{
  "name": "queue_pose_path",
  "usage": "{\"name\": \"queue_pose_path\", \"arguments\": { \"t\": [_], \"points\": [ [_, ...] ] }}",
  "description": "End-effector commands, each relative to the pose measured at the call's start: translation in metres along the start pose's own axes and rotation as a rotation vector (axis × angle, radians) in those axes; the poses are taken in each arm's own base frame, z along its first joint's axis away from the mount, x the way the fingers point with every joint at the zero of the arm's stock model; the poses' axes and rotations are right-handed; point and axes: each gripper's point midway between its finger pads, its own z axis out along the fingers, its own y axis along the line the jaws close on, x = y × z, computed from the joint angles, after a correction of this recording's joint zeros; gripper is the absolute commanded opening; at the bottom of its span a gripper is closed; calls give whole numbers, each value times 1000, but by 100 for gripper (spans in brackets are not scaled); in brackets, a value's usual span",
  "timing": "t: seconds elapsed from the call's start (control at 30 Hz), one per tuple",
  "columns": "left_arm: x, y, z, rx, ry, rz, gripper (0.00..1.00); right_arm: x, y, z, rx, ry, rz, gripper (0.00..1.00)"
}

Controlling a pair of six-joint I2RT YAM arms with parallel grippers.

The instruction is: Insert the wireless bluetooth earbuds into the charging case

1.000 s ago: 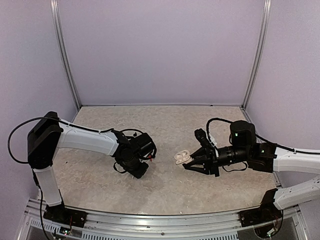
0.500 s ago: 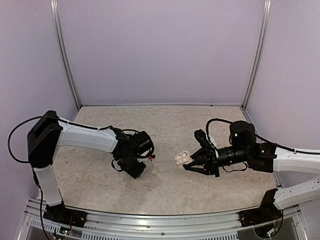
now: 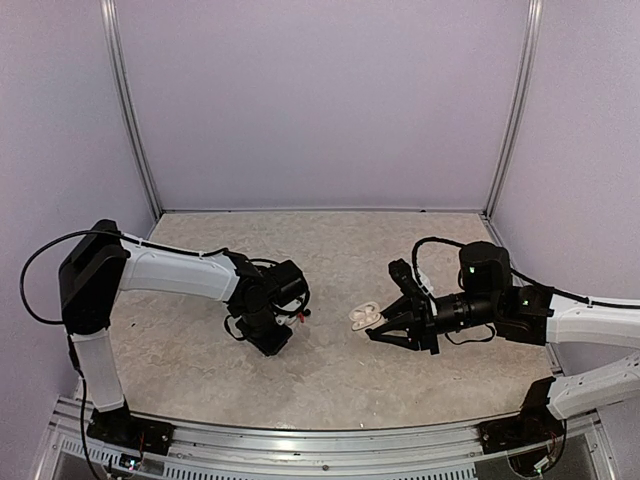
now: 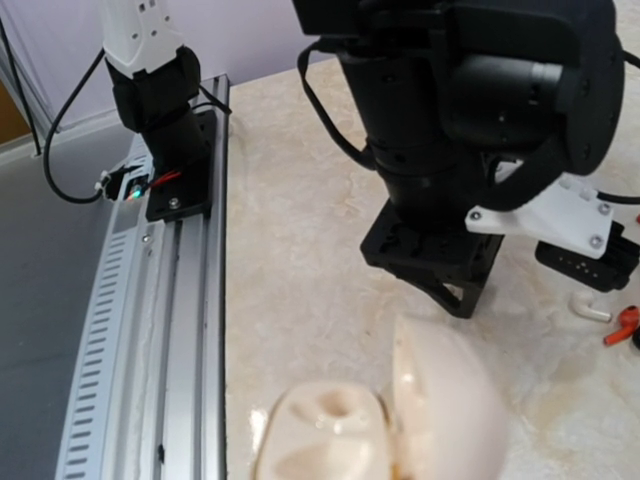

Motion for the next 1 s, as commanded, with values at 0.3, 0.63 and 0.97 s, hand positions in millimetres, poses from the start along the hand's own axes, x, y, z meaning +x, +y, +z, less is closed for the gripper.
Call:
{"name": "queue_pose_path", "arguments": {
  "t": [0.3,0.63,0.97],
  "points": [
    [-25,10,-22,2,-164,-52,20,-17,0,-4,13,-39,-35,0],
    [-77,25,-136,57,-681,-173,18,-41,-11,-20,145,-140,-145,0],
    [-91,-17,-298,237,-1237,-142,19,-69,-14,-40,256,-311,-327,0]
  ]
}}
